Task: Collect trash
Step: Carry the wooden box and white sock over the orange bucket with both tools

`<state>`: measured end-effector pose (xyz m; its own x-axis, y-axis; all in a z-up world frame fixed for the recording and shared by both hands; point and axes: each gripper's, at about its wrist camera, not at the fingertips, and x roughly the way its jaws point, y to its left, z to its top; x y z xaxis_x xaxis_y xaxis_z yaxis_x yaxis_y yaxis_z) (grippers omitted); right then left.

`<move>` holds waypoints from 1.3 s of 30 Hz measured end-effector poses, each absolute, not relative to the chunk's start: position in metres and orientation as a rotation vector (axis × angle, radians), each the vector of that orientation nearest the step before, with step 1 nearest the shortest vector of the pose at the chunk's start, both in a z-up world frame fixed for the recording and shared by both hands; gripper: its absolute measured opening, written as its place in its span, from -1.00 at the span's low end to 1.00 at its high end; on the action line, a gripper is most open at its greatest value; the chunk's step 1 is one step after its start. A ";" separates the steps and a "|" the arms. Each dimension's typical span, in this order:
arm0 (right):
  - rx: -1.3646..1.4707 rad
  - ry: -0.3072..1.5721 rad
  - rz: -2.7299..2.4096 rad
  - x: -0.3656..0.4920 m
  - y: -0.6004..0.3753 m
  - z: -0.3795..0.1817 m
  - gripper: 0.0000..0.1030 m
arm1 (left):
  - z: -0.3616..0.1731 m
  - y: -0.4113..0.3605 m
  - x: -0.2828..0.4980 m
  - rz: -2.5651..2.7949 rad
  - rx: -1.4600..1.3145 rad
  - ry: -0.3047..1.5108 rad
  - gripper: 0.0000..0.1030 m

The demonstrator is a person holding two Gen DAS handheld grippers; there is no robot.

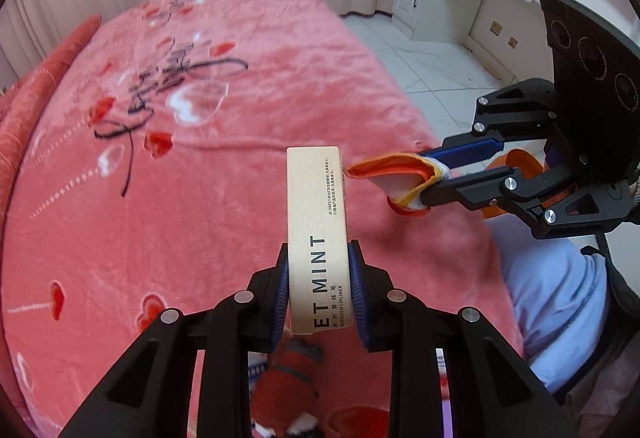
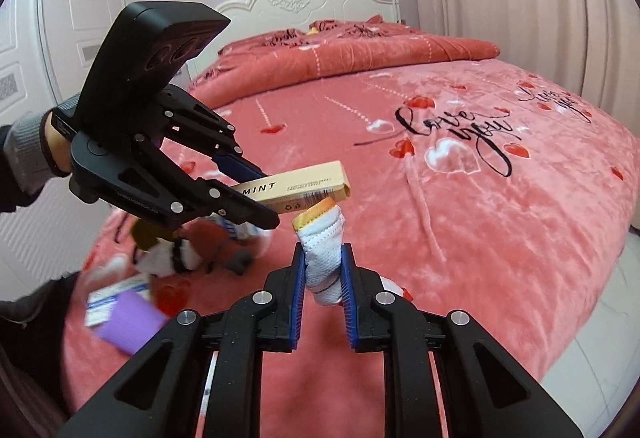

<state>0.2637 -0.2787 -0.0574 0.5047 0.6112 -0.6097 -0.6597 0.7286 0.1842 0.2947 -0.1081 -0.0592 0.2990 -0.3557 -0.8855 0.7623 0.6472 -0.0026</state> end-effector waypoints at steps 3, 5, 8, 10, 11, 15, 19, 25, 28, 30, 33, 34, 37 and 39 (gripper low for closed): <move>-0.033 0.692 0.764 0.243 -0.286 -0.044 -0.67 | -0.043 -0.109 0.279 -0.783 0.462 0.990 -0.44; 0.004 0.692 0.762 0.228 -0.291 -0.034 -0.67 | -0.033 -0.110 0.264 -0.783 0.474 0.969 -0.44; 0.054 0.688 0.762 0.204 -0.299 -0.022 -0.67 | -0.020 -0.110 0.242 -0.787 0.472 0.941 -0.44; 0.108 0.689 0.766 0.187 -0.307 -0.016 -0.66 | -0.013 -0.110 0.227 -0.791 0.460 0.929 -0.44; 0.137 0.689 0.771 0.177 -0.312 -0.013 -0.67 | -0.010 -0.111 0.220 -0.797 0.457 0.924 -0.44; 0.188 0.685 0.762 0.139 -0.326 -0.005 -0.66 | -0.003 -0.117 0.183 -0.820 0.467 0.899 -0.44; 0.233 0.675 0.720 0.101 -0.352 -0.001 -0.66 | -0.005 -0.127 0.160 -0.853 0.457 0.896 -0.44; 0.292 0.657 0.590 0.056 -0.414 -0.004 -0.66 | -0.017 -0.175 0.139 -0.948 0.454 0.897 -0.44; 0.340 0.653 0.495 0.034 -0.460 -0.010 -0.66 | -0.024 -0.215 0.132 -1.028 0.466 0.893 -0.44; 0.363 0.656 0.430 0.021 -0.490 -0.015 -0.66 | -0.028 -0.242 0.128 -1.076 0.482 0.887 -0.44; 0.398 0.665 0.323 -0.003 -0.538 -0.027 -0.66 | -0.036 -0.286 0.124 -1.158 0.502 0.881 -0.44; 0.404 0.668 0.300 -0.008 -0.548 -0.031 -0.66 | -0.040 -0.303 0.123 -1.186 0.513 0.882 -0.44; 0.444 0.682 0.201 -0.025 -0.594 -0.051 -0.66 | -0.054 -0.345 0.121 -1.246 0.531 0.892 -0.44; 0.475 0.694 0.150 -0.032 -0.620 -0.067 -0.66 | -0.063 -0.367 0.122 -1.282 0.534 0.904 -0.44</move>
<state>-0.0316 -0.6201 -0.0668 0.7630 0.2872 -0.5791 0.0229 0.8833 0.4683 0.1222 -0.3669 -0.0629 0.0273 -0.5797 -0.8144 0.9618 0.2373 -0.1367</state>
